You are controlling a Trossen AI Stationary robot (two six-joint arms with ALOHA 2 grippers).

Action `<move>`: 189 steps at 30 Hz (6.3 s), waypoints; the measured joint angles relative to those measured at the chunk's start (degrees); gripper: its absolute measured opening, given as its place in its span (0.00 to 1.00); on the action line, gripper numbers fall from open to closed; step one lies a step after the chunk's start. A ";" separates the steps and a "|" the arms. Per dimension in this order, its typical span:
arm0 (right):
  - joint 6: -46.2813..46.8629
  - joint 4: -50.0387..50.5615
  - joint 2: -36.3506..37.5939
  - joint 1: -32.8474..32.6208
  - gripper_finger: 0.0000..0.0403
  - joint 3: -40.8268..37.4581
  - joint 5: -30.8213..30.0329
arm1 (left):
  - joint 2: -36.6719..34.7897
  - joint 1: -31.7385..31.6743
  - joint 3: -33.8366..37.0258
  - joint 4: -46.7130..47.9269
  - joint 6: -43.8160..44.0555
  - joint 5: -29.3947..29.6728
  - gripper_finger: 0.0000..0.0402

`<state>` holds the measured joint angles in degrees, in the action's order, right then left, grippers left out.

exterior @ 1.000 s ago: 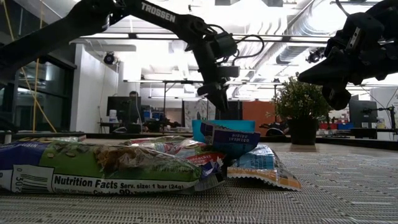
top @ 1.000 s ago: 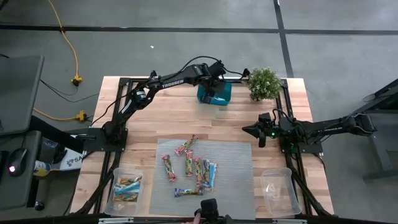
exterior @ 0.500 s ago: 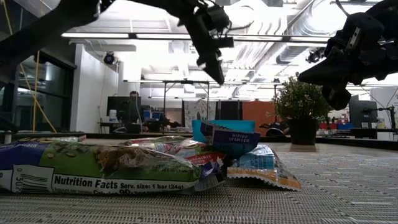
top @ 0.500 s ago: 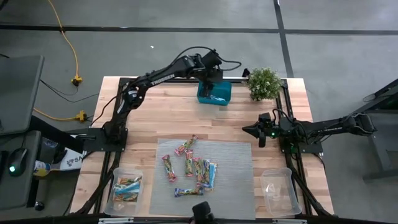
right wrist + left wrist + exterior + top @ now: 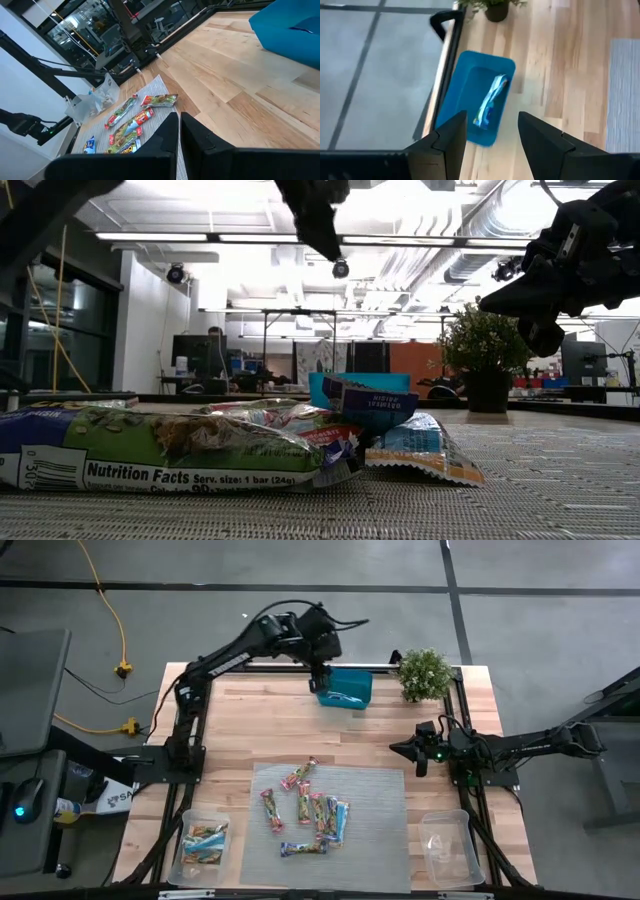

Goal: Pick and place Granola Bars by type
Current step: Put the blue granola bar into the blue bin

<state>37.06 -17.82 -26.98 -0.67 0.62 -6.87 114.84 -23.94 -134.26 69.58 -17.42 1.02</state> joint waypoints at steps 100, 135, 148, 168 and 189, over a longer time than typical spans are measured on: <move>0.00 0.02 0.01 -0.01 0.00 0.02 -0.02 | -5.58 60.64 52.12 -34.08 53.62 10.29 0.43; 0.00 0.00 -0.01 -0.01 0.00 0.01 -0.02 | -0.25 60.31 52.24 -35.33 45.83 9.67 0.71; -0.02 0.06 0.00 0.00 0.00 0.00 -0.02 | 3.19 59.69 52.03 -37.06 47.11 7.23 0.76; 0.00 0.04 -0.02 0.00 0.00 0.01 -0.02 | 4.02 58.77 51.98 -35.51 46.13 9.61 0.62; 0.00 0.04 -0.02 -0.01 0.00 0.01 -0.01 | 4.03 58.79 52.06 -36.47 47.63 9.10 0.39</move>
<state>37.06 -17.78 -27.00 -0.67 0.64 -6.89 118.87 34.85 -82.19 33.10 30.21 10.12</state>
